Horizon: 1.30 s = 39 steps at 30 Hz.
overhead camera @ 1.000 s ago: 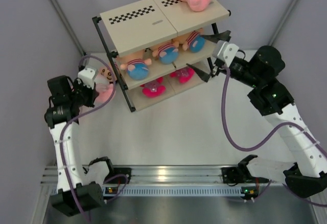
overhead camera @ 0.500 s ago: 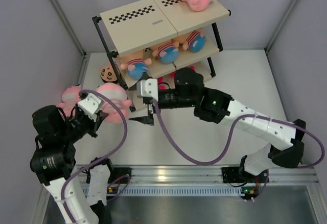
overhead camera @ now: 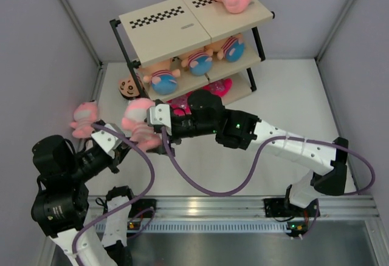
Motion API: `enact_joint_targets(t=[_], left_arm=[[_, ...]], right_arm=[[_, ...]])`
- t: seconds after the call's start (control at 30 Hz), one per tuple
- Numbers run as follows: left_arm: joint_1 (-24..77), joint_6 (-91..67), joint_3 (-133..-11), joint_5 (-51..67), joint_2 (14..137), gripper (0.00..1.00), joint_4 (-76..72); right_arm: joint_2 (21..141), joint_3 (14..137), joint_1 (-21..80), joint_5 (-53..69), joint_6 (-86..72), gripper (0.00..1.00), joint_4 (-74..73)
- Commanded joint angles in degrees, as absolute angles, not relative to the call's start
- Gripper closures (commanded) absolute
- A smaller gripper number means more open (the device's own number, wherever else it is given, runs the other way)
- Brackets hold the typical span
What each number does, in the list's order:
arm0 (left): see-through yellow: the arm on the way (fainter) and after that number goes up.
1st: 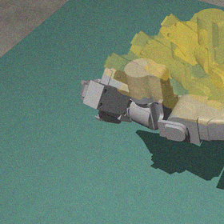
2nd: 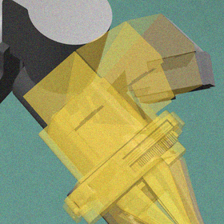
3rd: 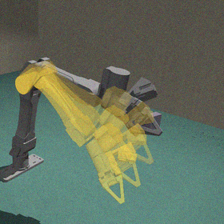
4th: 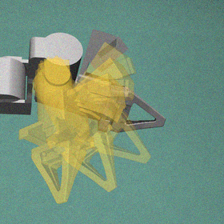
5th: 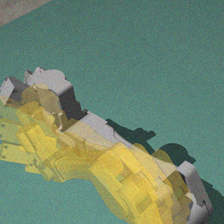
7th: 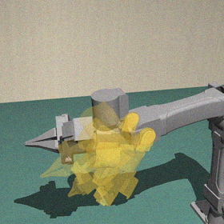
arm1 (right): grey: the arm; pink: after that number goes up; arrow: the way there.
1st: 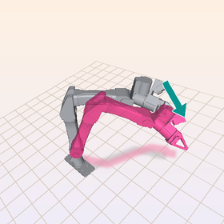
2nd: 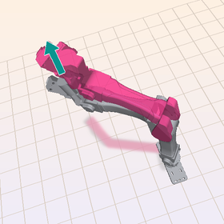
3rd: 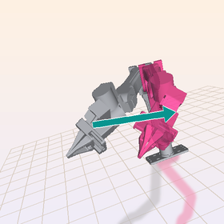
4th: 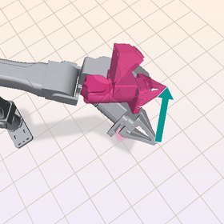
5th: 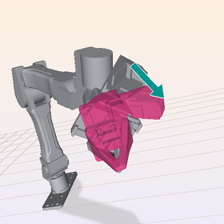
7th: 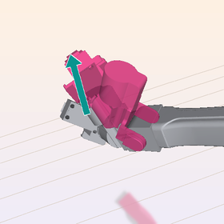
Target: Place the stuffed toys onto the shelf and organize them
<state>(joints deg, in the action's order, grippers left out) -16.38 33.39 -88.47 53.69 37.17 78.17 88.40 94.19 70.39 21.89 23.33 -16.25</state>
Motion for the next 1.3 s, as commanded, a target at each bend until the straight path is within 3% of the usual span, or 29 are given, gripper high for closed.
enact_joint_targets(t=[0.0,0.03,0.1,0.13,0.17,0.2,0.27,0.3,0.33,0.4,0.43,0.47,0.63,0.77,0.93,1.27], left_arm=[[-16.00,31.38,-92.63,62.38,37.44,1.00,82.44],[-16.08,30.94,-93.25,63.10,37.53,1.00,82.44],[-16.08,30.32,-94.57,63.98,37.62,1.00,82.44],[-16.08,30.06,-94.83,64.51,37.79,1.00,82.44],[-16.08,29.45,-95.44,64.60,37.79,1.00,82.44],[-16.00,29.27,-95.80,64.60,37.88,1.00,82.44],[-16.00,28.74,-96.94,64.34,38.23,0.99,82.44],[-16.08,28.65,-97.29,63.81,38.32,0.65,82.44],[-16.08,28.39,-97.64,63.03,38.49,0.44,82.44],[-16.00,28.39,-98.61,60.04,38.85,0.30,82.35],[-16.08,28.04,-98.87,57.51,39.02,0.11,81.48],[-16.08,27.25,-98.96,56.00,39.02,0.03,81.47],[-16.00,20.05,-98.44,44.14,39.37,0.01,74.64],[-15.91,19.60,-95.81,36.48,40.25,0.02,72.95],[-16.00,21.88,-90.28,39.97,40.34,0.01,72.86],[-16.08,24.61,-86.57,39.11,40.78,0.01,72.69]], right_arm=[[90.52,95.80,71.10,20.12,22.76,0.14,-15.47],[90.70,96.15,71.10,20.21,22.68,0.32,-15.73],[90.97,96.94,71.10,20.13,22.67,0.57,-15.56],[90.79,97.12,71.02,20.21,23.28,0.80,-15.56],[90.01,97.21,71.10,20.30,23.73,0.96,-15.64],[89.39,97.21,71.10,20.48,23.99,1.00,-15.56],[87.28,97.99,70.93,21.79,27.23,1.00,-16.95],[86.58,98.78,70.93,23.10,28.99,1.00,-20.10],[85.27,99.92,70.84,23.81,33.18,1.00,-22.13],[84.29,105.27,70.40,24.78,36.72,1.00,-26.61],[83.94,110.17,69.36,26.53,40.04,1.00,-31.50],[83.85,112.91,68.65,27.50,41.64,1.00,-33.64],[85.16,127.85,59.01,33.92,52.08,1.00,-42.70],[87.27,130.17,48.71,37.61,58.79,1.00,-40.54],[95.42,131.48,37.38,45.86,60.47,1.00,-33.68],[108.63,140.01,30.24,51.33,48.78,0.90,-14.51]])
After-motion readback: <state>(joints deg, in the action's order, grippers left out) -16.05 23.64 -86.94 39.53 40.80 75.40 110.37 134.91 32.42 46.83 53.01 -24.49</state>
